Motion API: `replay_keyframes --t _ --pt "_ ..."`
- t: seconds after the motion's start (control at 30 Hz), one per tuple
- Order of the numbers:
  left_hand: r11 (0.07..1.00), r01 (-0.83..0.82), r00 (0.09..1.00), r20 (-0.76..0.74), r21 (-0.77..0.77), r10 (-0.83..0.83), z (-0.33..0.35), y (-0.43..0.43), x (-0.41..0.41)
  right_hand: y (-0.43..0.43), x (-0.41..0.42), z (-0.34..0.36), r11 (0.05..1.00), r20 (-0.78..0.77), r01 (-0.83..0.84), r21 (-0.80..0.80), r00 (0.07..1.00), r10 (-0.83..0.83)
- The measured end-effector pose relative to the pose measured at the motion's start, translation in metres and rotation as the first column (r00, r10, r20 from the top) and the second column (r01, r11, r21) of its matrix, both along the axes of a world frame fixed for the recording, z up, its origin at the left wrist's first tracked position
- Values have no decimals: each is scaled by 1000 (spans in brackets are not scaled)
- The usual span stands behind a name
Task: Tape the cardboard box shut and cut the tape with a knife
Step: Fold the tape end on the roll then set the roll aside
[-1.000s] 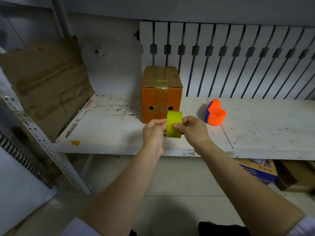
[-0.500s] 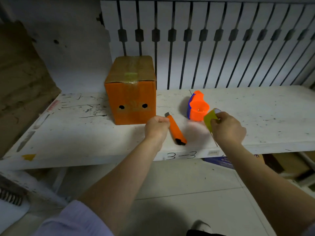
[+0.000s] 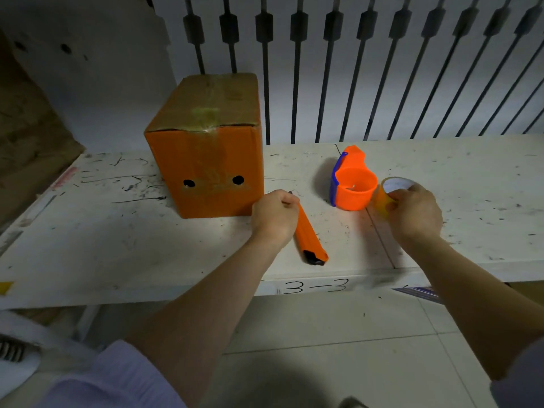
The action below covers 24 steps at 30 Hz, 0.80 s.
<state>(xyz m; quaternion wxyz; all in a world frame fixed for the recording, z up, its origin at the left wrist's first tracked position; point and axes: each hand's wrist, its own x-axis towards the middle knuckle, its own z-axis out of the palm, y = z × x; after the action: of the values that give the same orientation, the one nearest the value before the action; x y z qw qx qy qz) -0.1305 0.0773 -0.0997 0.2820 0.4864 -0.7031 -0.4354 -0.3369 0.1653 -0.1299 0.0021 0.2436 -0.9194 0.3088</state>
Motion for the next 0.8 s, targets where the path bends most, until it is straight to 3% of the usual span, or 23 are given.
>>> replay_keyframes --t 0.2,0.33,0.43,0.53,0.67,0.8 --pt "1000 -2 1000 27 -26 2 -2 1 1 5 10 4 991 -214 -24 129 975 51" --pt "1000 12 999 30 -7 -11 1 8 8 16 37 14 1000 -338 -7 29 941 16" --pt "1000 6 999 34 5 -7 4 13 17 18 65 20 995 -282 -76 -65 958 54" --pt "1000 1 999 37 24 -2 7 17 29 10 94 19 962 -192 -270 -50 948 256" --pt "1000 -3 999 38 18 3 11 21 42 -9 133 18 881 83 -437 180 899 429" --pt "1000 5 999 46 20 -6 13 21 58 -23 152 18 846 111 -390 363 920 376"
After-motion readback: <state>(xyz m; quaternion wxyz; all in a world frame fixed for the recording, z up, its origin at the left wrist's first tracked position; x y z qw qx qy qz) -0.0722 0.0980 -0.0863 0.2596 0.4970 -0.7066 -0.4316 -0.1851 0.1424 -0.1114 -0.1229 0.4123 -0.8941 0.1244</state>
